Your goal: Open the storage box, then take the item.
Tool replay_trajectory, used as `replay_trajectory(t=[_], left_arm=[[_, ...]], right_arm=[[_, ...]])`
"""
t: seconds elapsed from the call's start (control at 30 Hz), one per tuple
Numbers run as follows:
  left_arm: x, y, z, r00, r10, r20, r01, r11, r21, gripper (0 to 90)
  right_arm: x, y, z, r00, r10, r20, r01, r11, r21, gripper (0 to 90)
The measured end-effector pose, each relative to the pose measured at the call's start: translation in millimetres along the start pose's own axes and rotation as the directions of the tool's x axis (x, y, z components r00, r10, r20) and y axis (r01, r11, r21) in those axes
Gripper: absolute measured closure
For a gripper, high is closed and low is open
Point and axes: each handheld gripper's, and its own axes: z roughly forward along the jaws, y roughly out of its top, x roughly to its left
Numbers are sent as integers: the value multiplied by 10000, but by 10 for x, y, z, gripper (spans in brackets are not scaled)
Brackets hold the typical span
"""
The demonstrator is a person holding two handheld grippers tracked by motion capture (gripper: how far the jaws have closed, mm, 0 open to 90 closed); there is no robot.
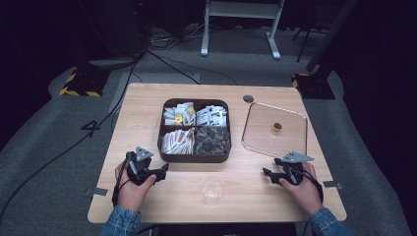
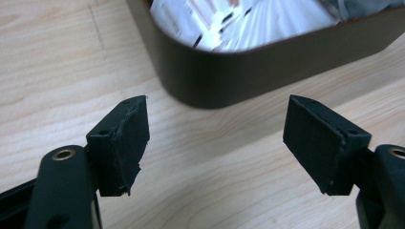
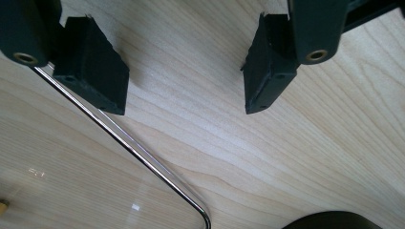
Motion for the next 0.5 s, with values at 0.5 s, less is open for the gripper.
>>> replay_trajectory(t=[0.5], left_arm=[[-291,452,-38,9978,39,663,30,9946,-1035,267]], right_arm=[[4,11,13,10000,-40,0,40,10000,20,310]])
